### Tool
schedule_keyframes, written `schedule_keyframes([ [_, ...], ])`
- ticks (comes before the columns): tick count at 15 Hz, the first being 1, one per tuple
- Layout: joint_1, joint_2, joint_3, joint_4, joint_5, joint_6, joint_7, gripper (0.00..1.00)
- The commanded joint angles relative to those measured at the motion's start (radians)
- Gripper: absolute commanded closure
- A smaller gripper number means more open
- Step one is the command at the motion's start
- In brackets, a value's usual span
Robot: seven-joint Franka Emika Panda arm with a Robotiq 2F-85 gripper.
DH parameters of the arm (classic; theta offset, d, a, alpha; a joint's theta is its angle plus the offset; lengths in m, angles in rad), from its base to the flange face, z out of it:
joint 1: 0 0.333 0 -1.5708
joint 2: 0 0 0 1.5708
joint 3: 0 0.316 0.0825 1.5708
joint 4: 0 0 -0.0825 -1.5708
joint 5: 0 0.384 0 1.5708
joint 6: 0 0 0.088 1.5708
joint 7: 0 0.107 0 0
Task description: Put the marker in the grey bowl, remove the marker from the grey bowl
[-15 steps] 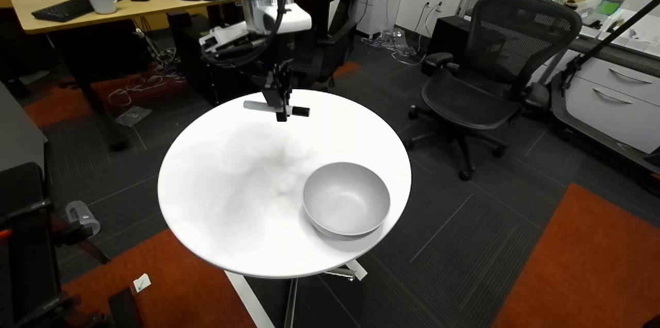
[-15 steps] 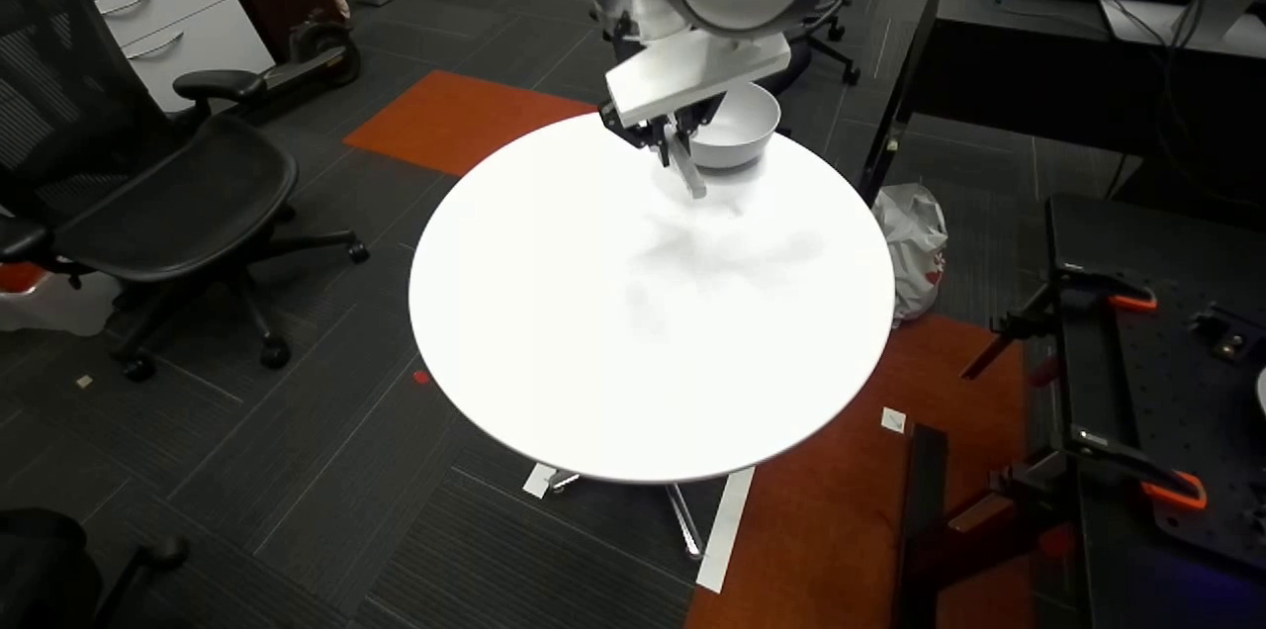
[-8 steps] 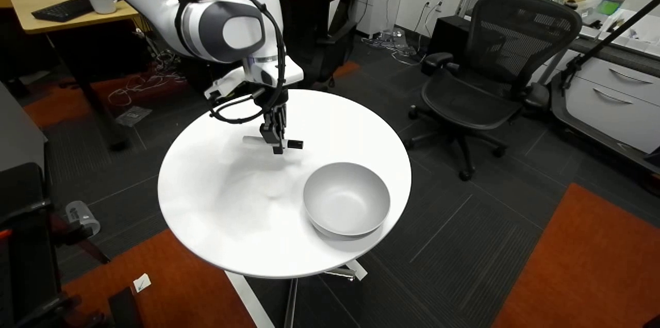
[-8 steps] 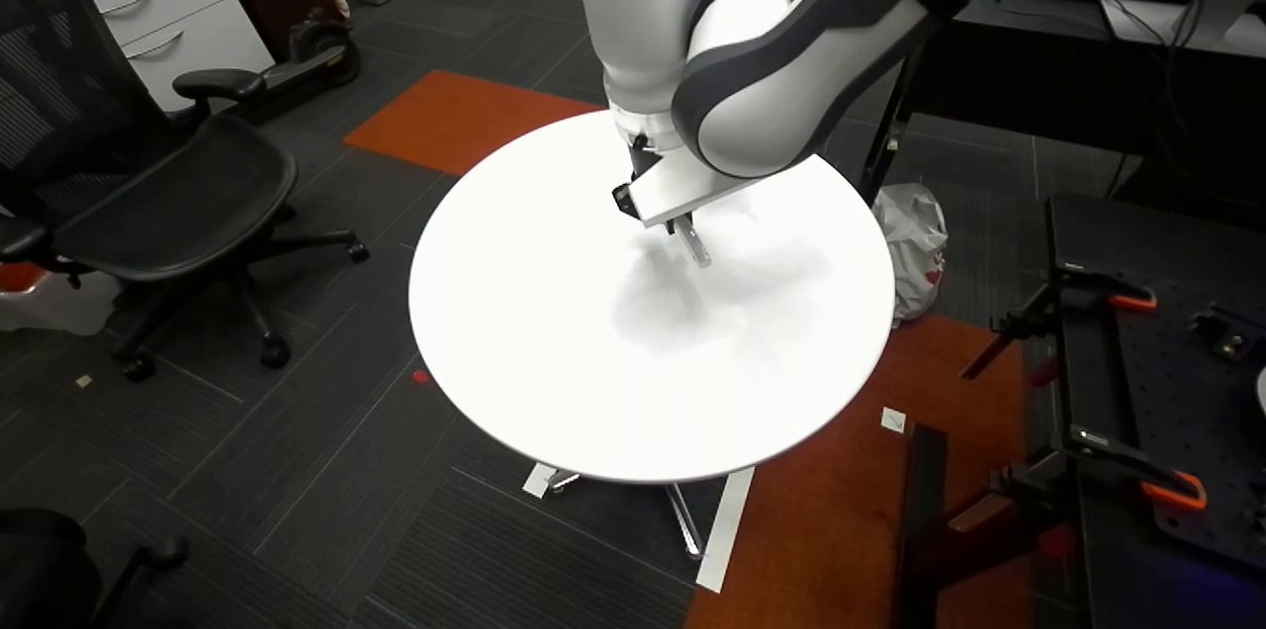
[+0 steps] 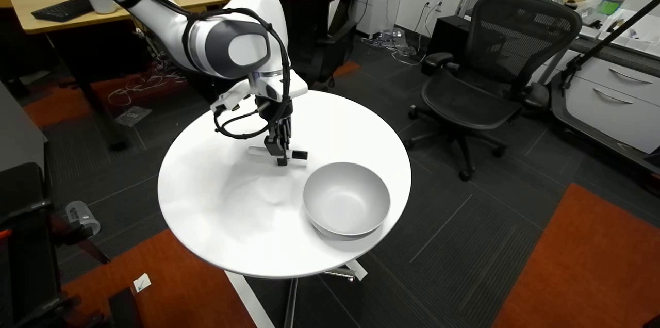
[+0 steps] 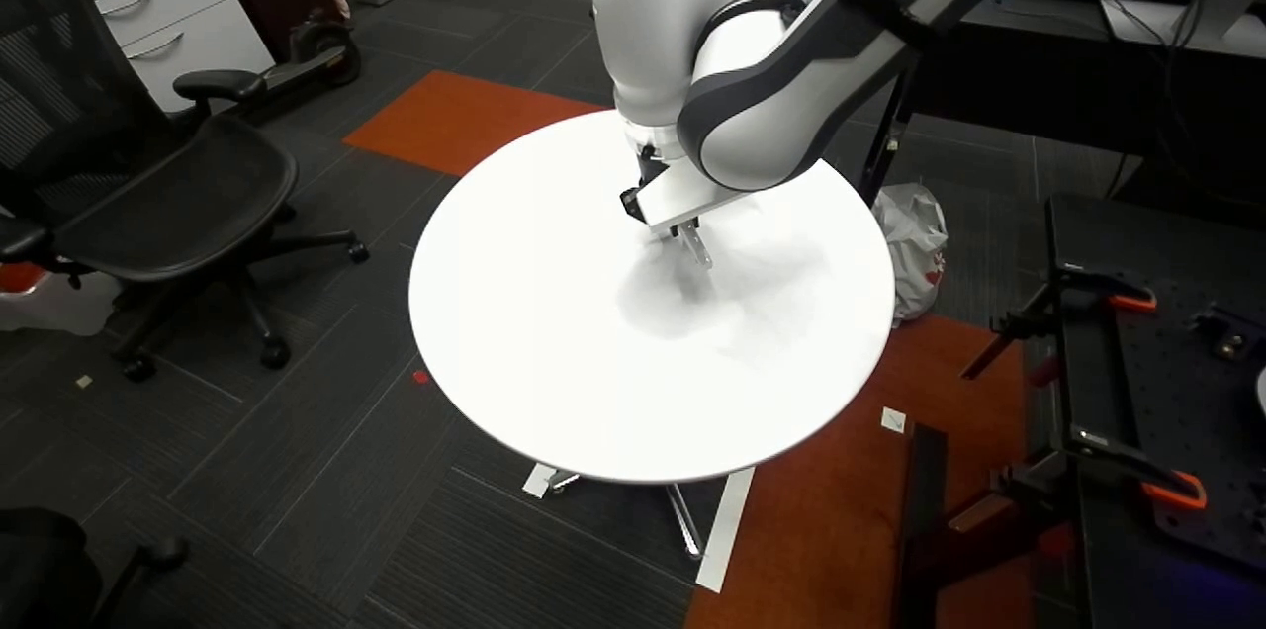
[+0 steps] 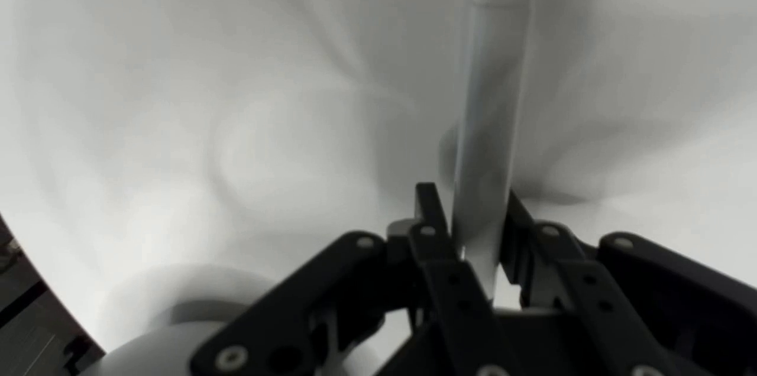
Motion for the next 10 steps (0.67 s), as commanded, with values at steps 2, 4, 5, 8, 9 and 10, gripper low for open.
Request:
schedule_keyframes([
  [2, 0.018, -0.015, -0.025, -0.009, 0.011, 0.021, 0.0, 0.33],
  [4, 0.02, -0.026, -0.032, -0.02, 0.008, 0.028, 0.004, 0.18],
  [5, 0.022, -0.034, -0.037, -0.028, 0.005, 0.033, 0.007, 0.09],
  [8, 0.026, -0.067, -0.053, -0.057, 0.001, 0.061, 0.011, 0.0],
  [9, 0.023, -0.085, -0.055, -0.069, 0.002, 0.059, 0.003, 0.0],
  [10, 0.021, -0.102, -0.057, -0.08, 0.004, 0.056, 0.0, 0.0],
])
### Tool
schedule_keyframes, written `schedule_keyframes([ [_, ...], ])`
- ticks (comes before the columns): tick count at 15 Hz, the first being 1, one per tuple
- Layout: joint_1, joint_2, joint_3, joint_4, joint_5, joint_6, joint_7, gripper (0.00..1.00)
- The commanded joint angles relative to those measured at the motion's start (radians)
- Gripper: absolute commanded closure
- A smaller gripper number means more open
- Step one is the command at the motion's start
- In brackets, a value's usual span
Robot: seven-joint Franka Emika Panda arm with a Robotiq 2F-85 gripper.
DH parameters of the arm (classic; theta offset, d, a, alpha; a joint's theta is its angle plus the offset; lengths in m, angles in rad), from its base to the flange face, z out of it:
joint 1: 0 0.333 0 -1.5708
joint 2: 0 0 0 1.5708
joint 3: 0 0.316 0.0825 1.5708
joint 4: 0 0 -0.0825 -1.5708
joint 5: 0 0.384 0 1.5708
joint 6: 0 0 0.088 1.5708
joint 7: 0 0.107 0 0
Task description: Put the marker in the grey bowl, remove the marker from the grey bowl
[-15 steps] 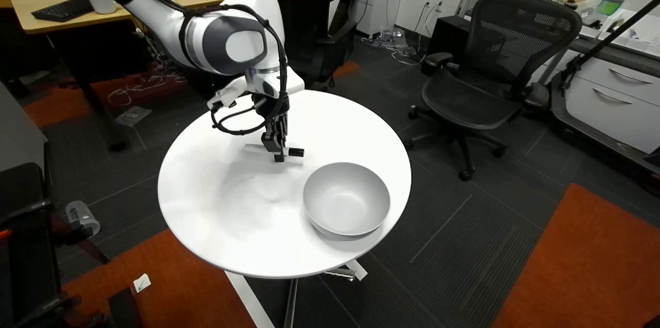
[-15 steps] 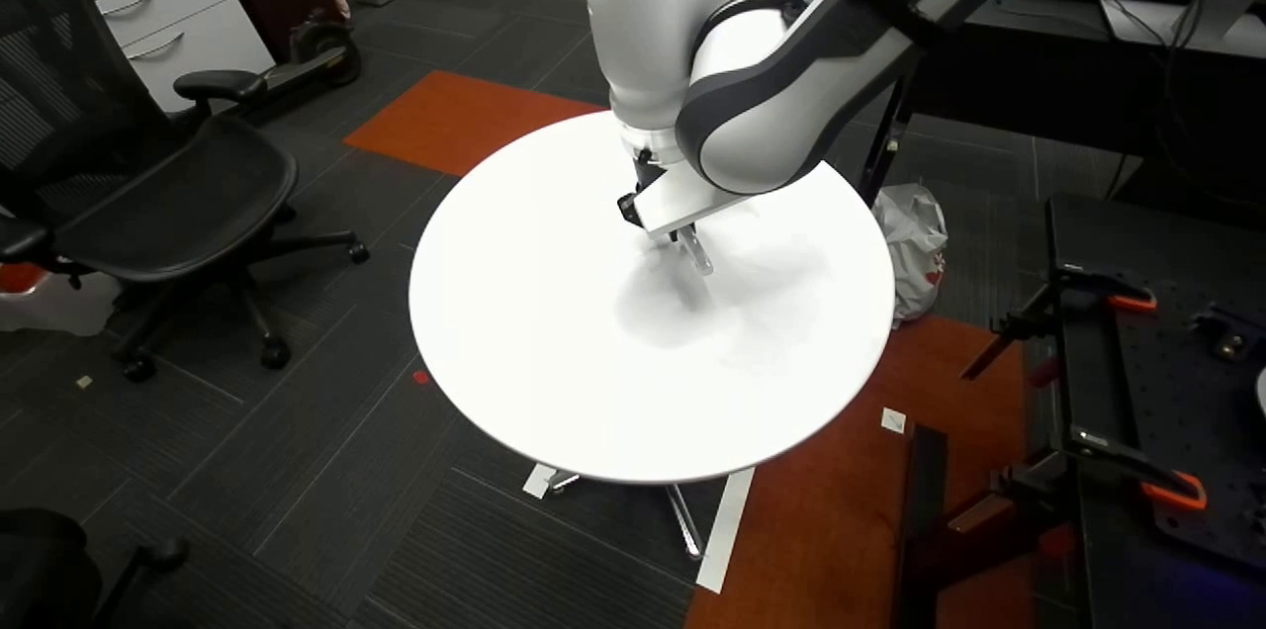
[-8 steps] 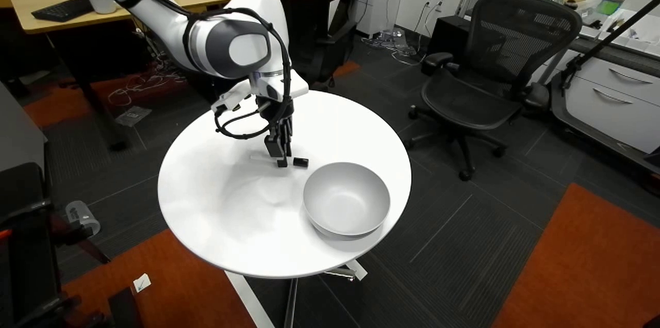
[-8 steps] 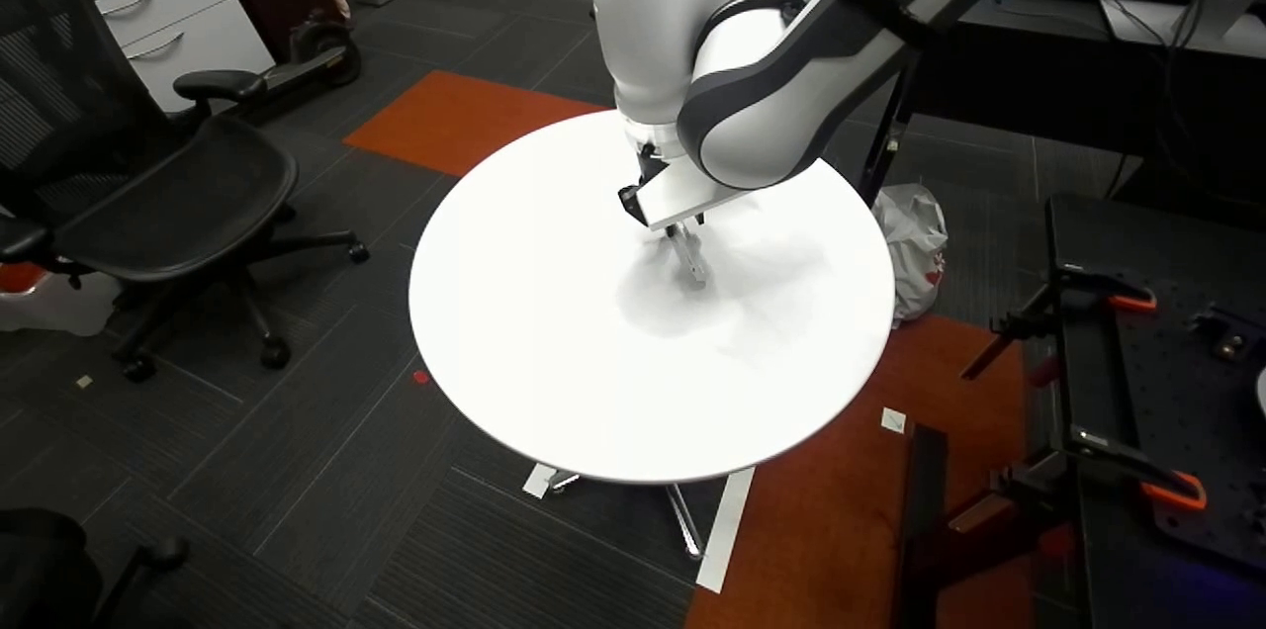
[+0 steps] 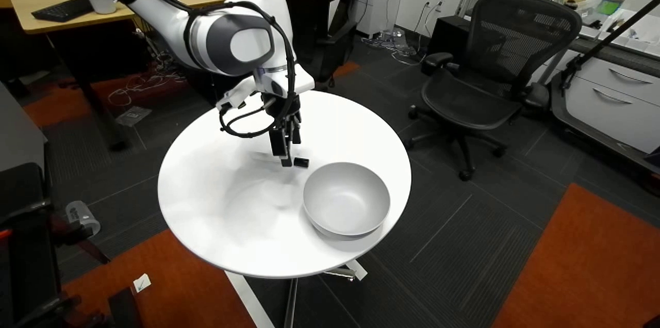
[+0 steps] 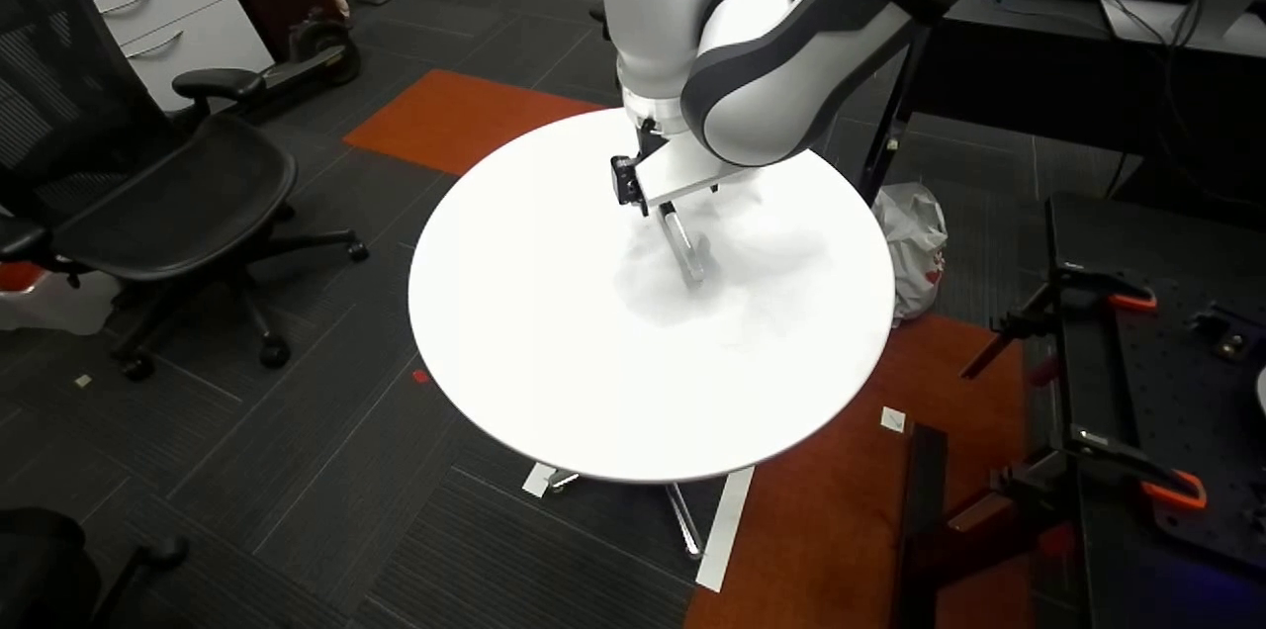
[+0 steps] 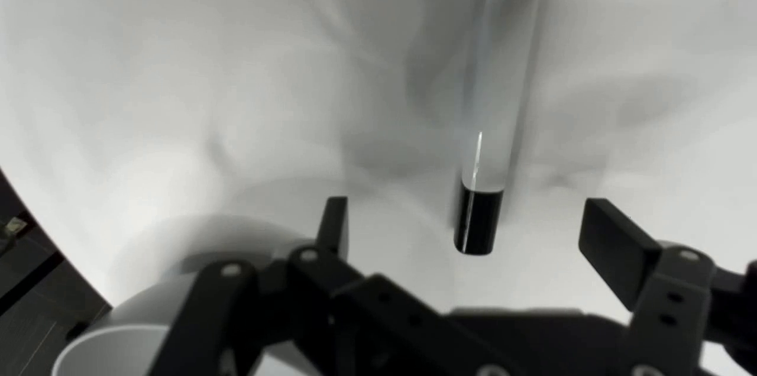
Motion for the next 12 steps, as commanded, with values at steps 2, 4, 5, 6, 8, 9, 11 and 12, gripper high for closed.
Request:
schedule_keyframes([
  [2, 0.01, -0.119, -0.021, -0.104, 0.001, 0.033, -0.015, 0.0],
  [4, 0.006, -0.158, -0.018, -0.134, -0.002, 0.042, -0.025, 0.0],
  [5, 0.004, -0.175, -0.015, -0.145, -0.003, 0.044, -0.029, 0.0],
  [6, 0.001, -0.189, -0.012, -0.157, -0.002, 0.047, -0.031, 0.0],
  [8, -0.009, -0.214, -0.001, -0.177, 0.005, 0.054, -0.043, 0.0],
  [9, 0.0, -0.153, -0.011, -0.107, 0.001, 0.014, -0.016, 0.0],
  [11, -0.001, -0.159, -0.011, -0.11, 0.001, 0.014, -0.018, 0.0],
  [12, -0.001, -0.155, -0.011, -0.109, 0.001, 0.014, -0.019, 0.0],
])
